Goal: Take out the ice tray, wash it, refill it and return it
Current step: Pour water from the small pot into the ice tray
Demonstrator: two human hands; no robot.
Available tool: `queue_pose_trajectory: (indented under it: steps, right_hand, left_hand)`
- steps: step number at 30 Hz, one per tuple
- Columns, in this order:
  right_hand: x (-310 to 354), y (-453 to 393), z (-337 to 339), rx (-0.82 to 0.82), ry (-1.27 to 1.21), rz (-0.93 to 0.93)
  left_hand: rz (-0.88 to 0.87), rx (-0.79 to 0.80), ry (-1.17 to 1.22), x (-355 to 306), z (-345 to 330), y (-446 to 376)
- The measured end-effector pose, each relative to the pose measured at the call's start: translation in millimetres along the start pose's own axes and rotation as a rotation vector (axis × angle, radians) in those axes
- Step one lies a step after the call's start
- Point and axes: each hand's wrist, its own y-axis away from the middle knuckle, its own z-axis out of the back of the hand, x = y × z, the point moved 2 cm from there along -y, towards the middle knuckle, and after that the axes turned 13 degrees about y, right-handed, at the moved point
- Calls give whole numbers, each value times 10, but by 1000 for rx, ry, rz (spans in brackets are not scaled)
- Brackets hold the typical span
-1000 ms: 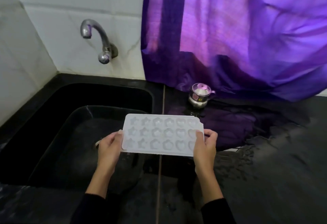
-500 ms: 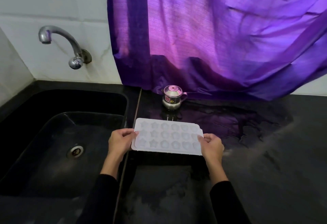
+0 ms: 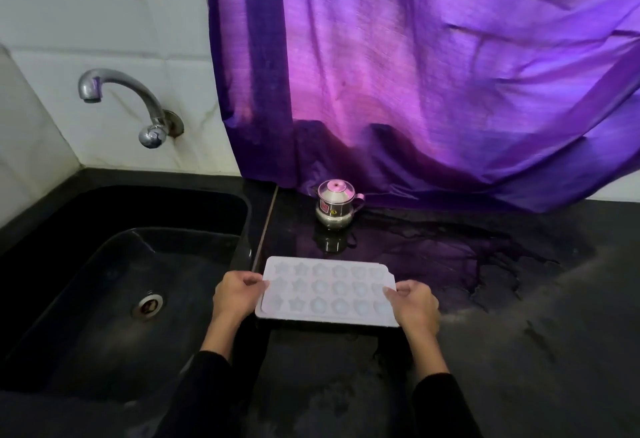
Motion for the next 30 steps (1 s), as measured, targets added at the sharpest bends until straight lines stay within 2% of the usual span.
queue_pose_trajectory:
  steps: [4, 7, 11, 19, 24, 30]
  right_hand:
    - [119, -49, 89, 3, 157, 109]
    - [310, -109, 102, 0, 38, 227]
    - [666, -250, 62, 46, -131, 351]
    - [1282, -870, -119, 184, -240, 412]
    - [1432, -1117, -266, 218, -262, 323]
    - [1339, -1109, -347, 274, -493, 203]
  left_hand:
    - [-119, -33, -71, -157, -90, 32]
    - [-247, -26, -41, -346, -254, 44]
    - [-330, 35, -12, -533, -536, -13]
    - [-323, 190, -69, -711, -1005, -155]
    - [-321, 214, -66, -755, -1104, -228]
    - [-312, 188, -41, -764, -1052, -248]
